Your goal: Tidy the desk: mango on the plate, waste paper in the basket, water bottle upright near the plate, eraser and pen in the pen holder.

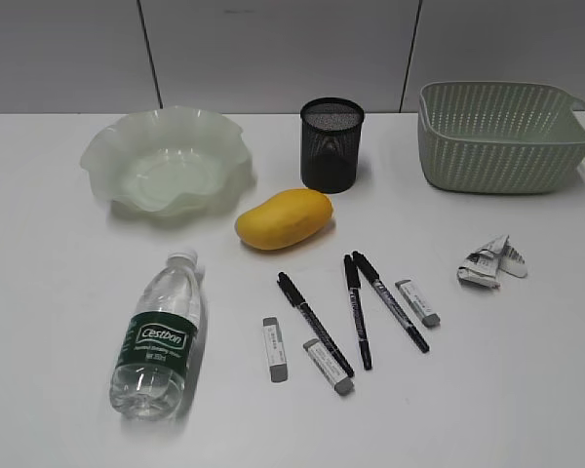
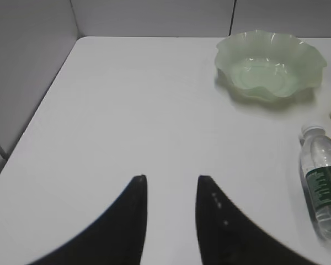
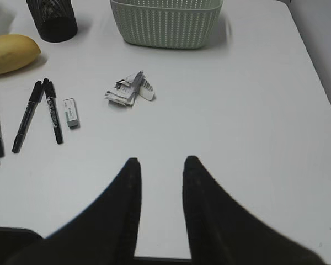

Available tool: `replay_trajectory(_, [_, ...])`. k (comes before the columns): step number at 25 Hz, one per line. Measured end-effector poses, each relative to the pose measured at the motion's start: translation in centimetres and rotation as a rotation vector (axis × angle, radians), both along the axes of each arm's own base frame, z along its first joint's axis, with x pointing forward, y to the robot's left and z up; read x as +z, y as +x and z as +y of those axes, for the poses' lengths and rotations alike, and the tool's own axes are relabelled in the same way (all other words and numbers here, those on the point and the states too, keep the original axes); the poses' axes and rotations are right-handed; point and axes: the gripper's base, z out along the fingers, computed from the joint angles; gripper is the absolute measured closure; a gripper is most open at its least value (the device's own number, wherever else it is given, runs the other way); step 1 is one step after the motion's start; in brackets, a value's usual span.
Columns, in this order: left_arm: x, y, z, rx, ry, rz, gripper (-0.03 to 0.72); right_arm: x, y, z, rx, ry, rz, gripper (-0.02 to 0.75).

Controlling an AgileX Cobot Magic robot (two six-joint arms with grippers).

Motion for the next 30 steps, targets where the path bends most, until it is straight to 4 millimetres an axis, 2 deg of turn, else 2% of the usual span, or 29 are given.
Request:
replay_trajectory(3, [0.3,0.5,-0.7,-0.086,0.008,0.02,0.459,0.0,0.0,0.0,0.0,0.0,0.0,0.512])
replay_trajectory(5, [1.2,2.5,-2.2,-0.236,0.025,0.048,0.44,0.0,0.0,0.0,0.0,0.0,0.0,0.512])
replay_trajectory(7, [2.1,6.0,-4.1,-0.398,0.014,0.082,0.416,0.0,0.0,0.0,0.0,0.0,0.0,0.512])
replay_trajectory(11, [2.2,15.7,-7.4,-0.597,-0.016,0.205,0.358,0.0,0.0,0.0,0.0,0.0,0.0,0.512])
replay_trajectory(13, [1.5,20.5,-9.6,-0.679,0.017,0.271,0.339,0.0,0.0,0.0,0.001,0.001,0.0,0.512])
replay_trajectory(15, [1.3,24.2,-12.8,-0.774,0.088,0.28,0.33,0.0,0.0,0.0,0.001,0.002,0.0,0.512])
replay_trajectory(18, [0.3,28.8,-19.4,-0.916,0.23,0.28,0.301,0.0,0.0,0.0,0.002,0.002,0.0,0.512])
replay_trajectory(21, [-3.0,32.7,-24.9,-0.987,0.285,0.382,0.177,0.0,0.0,0.0,0.002,0.002,0.0,0.512])
replay_trajectory(23, [-4.8,35.0,-26.8,-0.992,0.297,0.46,0.097,0.0,0.0,0.0,0.002,0.002,0.0,0.512])
replay_trajectory(27, [-8.2,38.6,-29.0,-1.001,0.347,0.571,0.055,0.0,0.0,0.0,0.002,0.002,0.0,0.512])
replay_trajectory(30, [-10.2,40.0,-29.8,-1.0,0.371,0.595,0.05,0.0,0.0,0.0,0.002,0.003,0.0,0.512])
